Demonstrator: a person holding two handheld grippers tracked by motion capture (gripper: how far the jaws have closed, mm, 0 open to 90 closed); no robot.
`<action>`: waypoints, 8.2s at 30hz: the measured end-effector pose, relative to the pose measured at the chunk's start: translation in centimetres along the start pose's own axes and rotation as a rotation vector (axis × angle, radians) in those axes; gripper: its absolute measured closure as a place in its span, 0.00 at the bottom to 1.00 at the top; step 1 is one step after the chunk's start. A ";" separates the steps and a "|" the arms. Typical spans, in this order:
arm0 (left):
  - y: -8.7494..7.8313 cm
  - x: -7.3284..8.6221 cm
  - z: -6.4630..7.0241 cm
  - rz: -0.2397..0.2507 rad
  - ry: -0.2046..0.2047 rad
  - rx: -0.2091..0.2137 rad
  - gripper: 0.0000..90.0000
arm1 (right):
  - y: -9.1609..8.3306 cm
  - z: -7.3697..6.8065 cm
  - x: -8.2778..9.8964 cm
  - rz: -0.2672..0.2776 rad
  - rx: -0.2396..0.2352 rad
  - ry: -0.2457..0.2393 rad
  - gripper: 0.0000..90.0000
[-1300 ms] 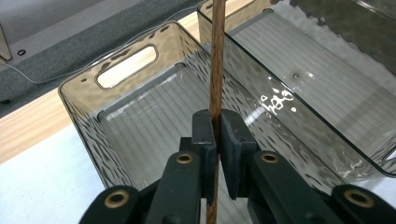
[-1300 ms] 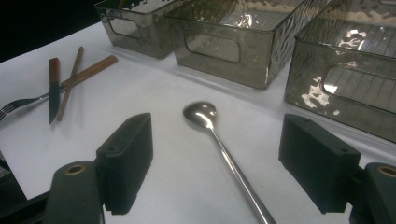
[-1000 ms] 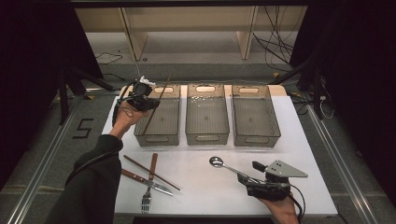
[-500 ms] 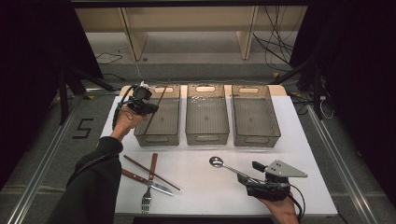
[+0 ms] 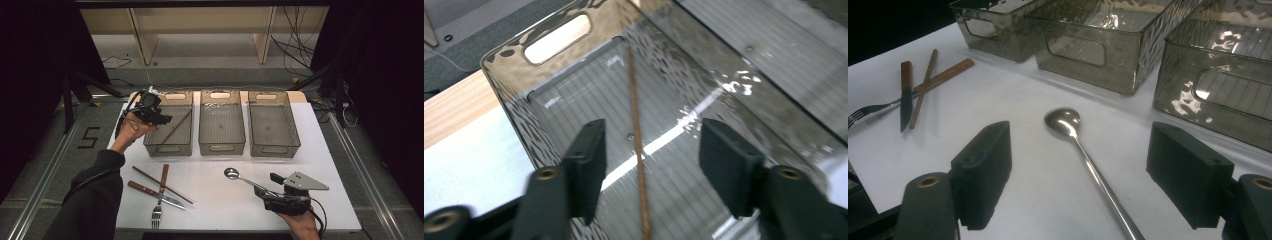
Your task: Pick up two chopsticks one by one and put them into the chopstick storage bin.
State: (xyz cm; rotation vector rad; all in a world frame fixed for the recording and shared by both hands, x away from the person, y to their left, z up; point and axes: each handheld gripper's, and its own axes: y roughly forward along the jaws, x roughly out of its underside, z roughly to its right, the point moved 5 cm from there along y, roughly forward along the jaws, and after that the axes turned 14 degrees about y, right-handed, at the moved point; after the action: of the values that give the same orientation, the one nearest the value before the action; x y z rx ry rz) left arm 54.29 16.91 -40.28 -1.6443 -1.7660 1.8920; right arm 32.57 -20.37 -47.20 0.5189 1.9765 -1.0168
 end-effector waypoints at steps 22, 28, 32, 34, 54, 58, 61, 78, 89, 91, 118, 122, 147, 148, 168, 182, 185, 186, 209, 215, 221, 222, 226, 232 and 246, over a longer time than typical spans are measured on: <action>-4.5 3.5 6.6 -0.147 0.361 0.190 0.24 | 0.1 -0.1 0.1 -0.004 0.003 -0.001 0.30; -4.5 4.8 8.1 -0.169 0.412 0.218 0.21 | 0.1 0.0 0.0 0.000 0.002 0.000 0.30; -4.2 5.7 8.5 -0.190 0.424 0.224 0.21 | 0.1 -0.1 0.0 -0.001 0.003 0.000 0.30; -4.1 6.0 8.6 -0.204 0.434 0.233 0.19 | 0.1 -0.1 0.0 -0.001 0.003 0.000 0.30; -2.8 8.8 8.8 -0.375 0.584 0.232 0.22 | 0.2 -0.1 0.1 -0.005 0.002 0.002 0.30; -2.6 9.4 8.9 -0.394 0.599 0.251 0.24 | 0.2 -0.1 0.1 -0.006 0.002 0.003 0.30; -2.3 9.9 9.2 -0.416 0.622 0.256 0.26 | 0.2 -0.1 0.1 -0.006 0.002 0.003 0.30; -0.9 11.4 10.6 -0.486 0.741 0.354 0.49 | 0.2 -0.1 0.1 -0.009 0.002 0.003 0.30; 0.0 11.9 10.8 -0.478 0.818 0.388 0.60 | 0.2 -0.1 0.1 -0.009 0.000 0.004 0.30; 0.2 12.0 10.9 -0.476 0.838 0.388 0.62 | 0.2 -0.1 0.1 -0.010 0.001 0.004 0.30; -0.5 11.1 10.0 -0.383 0.953 0.317 0.93 | 0.2 -0.1 0.1 -0.013 0.001 0.002 0.30; -0.9 10.4 9.6 -0.367 0.962 0.274 0.93 | 0.2 0.0 0.2 -0.014 0.002 0.002 0.30; -3.7 5.1 7.9 -0.220 0.658 0.167 0.93 | 0.2 0.0 0.2 -0.014 0.004 0.001 0.30; -3.8 4.8 7.6 -0.206 0.616 0.166 0.93 | 0.2 0.0 0.2 -0.014 0.004 0.001 0.30; -4.4 0.6 2.9 -0.111 0.258 0.118 0.93 | 0.2 0.0 0.1 -0.010 0.002 0.003 0.30; -3.6 -1.7 0.1 -0.012 0.106 0.064 0.93 | 0.2 0.0 0.1 -0.011 0.001 0.004 0.30; -3.0 -1.7 -0.4 -0.006 0.067 0.055 0.93 | 0.2 0.0 0.1 -0.011 0.001 0.005 0.30; -2.8 -1.7 -0.6 -0.006 0.059 0.049 0.93 | 0.2 0.0 0.1 -0.011 0.000 0.004 0.30; 0.7 1.2 -2.5 -0.025 -0.094 0.026 0.93 | 0.2 0.0 0.1 -0.011 -0.004 0.005 0.30; 1.4 1.7 -2.5 -0.040 -0.122 0.035 0.93 | 0.2 0.0 0.1 -0.009 -0.004 0.006 0.30; 2.1 2.3 -2.3 -0.076 -0.124 0.050 0.93 | 0.2 0.0 0.1 -0.008 -0.004 0.005 0.30; 2.2 2.3 -2.3 -0.079 -0.127 0.053 0.92 | 0.2 0.0 0.1 -0.008 -0.004 0.005 0.30; 2.6 2.8 -2.2 -0.099 -0.137 0.061 0.92 | 0.2 0.0 0.1 -0.008 -0.004 0.005 0.30; 3.3 3.5 -2.0 -0.121 -0.153 0.069 0.92 | 0.2 0.0 0.1 -0.009 -0.005 0.005 0.30; 3.9 4.0 -2.1 -0.141 -0.188 0.043 0.88 | 0.1 0.0 0.1 -0.008 -0.004 0.003 0.30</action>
State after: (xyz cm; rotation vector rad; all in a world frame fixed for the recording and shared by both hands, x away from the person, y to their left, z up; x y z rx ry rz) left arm 56.29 19.61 -45.18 -1.3286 -1.8387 2.0611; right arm 32.58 -20.29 -47.38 0.5111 1.9839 -1.0170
